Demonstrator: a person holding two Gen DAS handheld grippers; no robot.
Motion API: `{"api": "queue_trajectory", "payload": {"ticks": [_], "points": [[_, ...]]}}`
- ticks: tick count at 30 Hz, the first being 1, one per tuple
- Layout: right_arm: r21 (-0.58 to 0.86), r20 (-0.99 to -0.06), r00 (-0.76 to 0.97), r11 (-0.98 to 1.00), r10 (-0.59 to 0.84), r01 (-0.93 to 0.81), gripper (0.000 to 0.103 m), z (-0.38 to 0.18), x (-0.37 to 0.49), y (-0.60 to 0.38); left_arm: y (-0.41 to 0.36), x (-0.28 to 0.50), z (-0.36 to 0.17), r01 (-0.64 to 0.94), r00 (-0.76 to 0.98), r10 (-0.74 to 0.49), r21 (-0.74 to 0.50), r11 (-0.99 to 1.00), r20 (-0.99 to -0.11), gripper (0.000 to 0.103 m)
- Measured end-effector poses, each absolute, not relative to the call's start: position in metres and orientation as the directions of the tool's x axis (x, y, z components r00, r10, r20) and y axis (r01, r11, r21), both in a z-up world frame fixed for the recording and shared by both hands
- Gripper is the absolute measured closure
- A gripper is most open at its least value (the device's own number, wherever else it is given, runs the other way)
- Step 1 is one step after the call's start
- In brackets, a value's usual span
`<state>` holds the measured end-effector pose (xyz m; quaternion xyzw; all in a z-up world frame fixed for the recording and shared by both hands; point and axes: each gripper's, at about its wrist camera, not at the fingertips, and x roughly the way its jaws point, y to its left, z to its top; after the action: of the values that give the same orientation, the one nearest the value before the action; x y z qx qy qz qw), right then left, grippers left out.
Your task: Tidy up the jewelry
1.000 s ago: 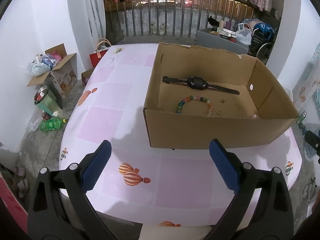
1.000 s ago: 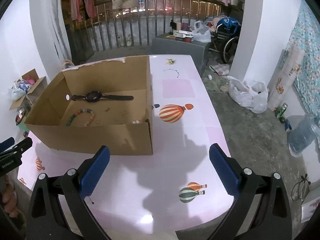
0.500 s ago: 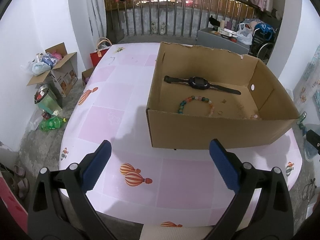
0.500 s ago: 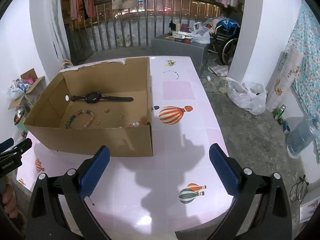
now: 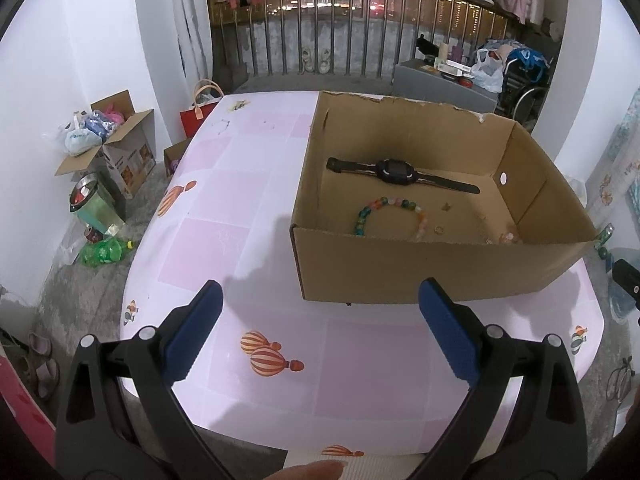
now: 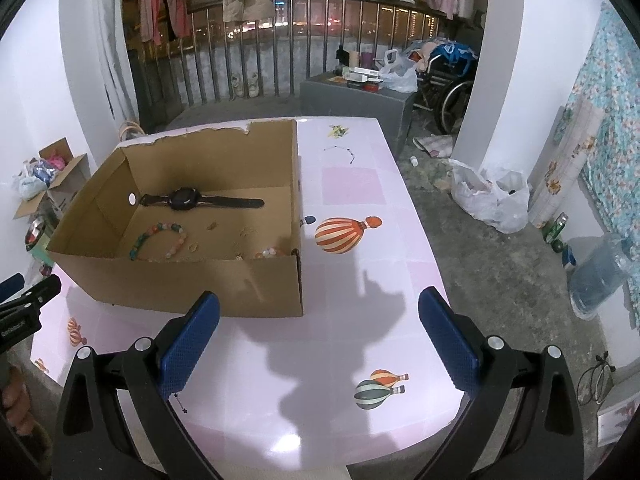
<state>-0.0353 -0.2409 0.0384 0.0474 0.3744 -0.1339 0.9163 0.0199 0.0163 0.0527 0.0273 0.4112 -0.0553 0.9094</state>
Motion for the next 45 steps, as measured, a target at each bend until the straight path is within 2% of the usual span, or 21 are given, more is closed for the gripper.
{"api": "queue_trajectory", "payload": {"ticks": [25, 45], "points": [[-0.009, -0.660, 0.717, 0.957, -0.223, 0.289, 0.006, 0.055, -0.041, -0.239, 0.017, 0.015, 0.067, 0.133, 0.691, -0.099, -0.009, 0.991, -0.716, 0.008], [0.028, -0.621, 0.752, 0.953, -0.219, 0.301, 0.006, 0.035, -0.039, -0.241, 0.011, 0.016, 0.051, 0.141, 0.735, -0.103, 0.003, 0.990, -0.670, 0.008]]}}
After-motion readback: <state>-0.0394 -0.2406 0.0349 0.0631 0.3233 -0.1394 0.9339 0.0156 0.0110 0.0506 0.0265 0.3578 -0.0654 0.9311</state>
